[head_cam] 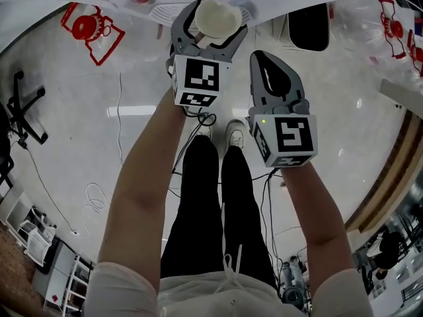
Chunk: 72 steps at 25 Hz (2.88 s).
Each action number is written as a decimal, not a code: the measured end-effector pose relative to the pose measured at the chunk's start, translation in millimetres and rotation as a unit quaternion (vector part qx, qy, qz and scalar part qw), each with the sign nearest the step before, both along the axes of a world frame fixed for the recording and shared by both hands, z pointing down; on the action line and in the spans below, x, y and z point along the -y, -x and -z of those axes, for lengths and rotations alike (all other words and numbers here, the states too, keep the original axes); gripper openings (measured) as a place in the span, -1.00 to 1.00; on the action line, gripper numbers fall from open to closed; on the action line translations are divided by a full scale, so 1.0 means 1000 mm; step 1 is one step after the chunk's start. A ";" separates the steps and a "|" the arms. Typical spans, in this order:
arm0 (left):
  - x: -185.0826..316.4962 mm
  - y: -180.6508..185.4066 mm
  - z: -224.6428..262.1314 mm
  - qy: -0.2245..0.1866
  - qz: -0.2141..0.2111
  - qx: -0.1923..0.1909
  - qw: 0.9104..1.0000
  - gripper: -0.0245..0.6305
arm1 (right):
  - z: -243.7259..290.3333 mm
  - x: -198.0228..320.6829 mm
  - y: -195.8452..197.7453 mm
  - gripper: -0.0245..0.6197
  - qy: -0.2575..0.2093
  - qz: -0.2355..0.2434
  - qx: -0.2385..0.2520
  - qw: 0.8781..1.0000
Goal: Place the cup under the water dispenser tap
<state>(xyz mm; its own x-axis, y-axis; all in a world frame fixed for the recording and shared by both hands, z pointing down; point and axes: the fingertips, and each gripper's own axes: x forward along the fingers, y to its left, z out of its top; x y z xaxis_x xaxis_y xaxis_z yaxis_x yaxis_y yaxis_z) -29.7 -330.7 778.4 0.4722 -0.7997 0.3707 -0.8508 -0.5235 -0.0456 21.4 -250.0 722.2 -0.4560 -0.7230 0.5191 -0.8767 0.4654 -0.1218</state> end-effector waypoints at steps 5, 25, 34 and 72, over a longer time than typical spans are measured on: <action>0.000 0.001 -0.001 -0.002 0.012 0.001 1.000 0.43 | -0.002 0.000 -0.008 -0.83 0.003 -0.003 -0.002 1.000; -0.041 0.023 0.075 -0.003 0.073 -0.032 0.997 0.51 | 0.035 -0.023 -0.030 -0.83 -0.011 -0.018 -0.003 1.000; -0.104 0.044 0.156 0.042 0.119 -0.045 0.991 -0.49 | 0.120 -0.046 -0.022 -0.83 -0.026 -0.017 0.027 0.999; -0.187 0.038 0.608 -0.163 0.019 -0.136 0.977 -0.86 | 0.515 -0.105 -0.022 -0.84 -0.238 -0.019 0.051 0.970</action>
